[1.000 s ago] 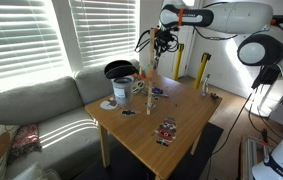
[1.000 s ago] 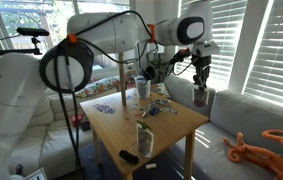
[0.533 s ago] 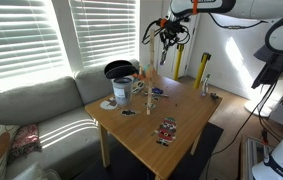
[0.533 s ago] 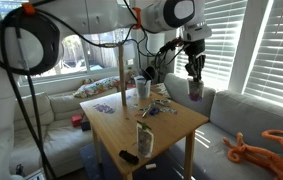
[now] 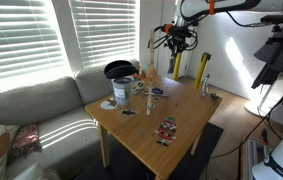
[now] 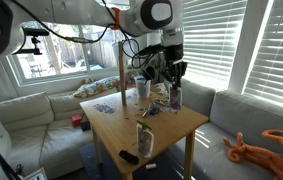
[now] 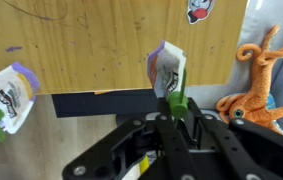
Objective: Move the squishy drink from the corner table and put it just behind the other
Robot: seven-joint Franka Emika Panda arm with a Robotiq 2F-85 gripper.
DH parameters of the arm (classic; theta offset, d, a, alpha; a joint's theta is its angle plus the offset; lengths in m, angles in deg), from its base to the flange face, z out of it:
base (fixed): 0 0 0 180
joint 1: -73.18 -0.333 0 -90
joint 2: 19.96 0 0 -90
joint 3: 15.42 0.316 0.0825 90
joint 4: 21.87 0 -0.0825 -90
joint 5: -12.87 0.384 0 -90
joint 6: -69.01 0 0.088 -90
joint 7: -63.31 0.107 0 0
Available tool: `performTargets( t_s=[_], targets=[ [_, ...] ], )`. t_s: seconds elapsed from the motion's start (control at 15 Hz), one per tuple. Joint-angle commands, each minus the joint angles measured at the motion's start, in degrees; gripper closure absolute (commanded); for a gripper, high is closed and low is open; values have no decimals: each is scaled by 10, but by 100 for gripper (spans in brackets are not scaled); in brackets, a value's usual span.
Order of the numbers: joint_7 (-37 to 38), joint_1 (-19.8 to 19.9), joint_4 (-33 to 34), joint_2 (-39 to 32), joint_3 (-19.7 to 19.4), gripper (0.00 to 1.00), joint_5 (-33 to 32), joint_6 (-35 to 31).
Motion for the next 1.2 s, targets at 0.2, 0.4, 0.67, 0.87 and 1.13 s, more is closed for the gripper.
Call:
performTargets(
  t_s=[0.2,0.4,0.67,0.87,1.13],
  targets=[
    [55,6,-110,76,13,95,-14,-1],
    [56,8,-124,87,13,80,-15,0],
    [33,9,-130,93,13,95,-43,25],
    [3,15,-160,119,10,95,-46,36],
    [-11,21,-218,157,14,95,-49,25]
  ],
)
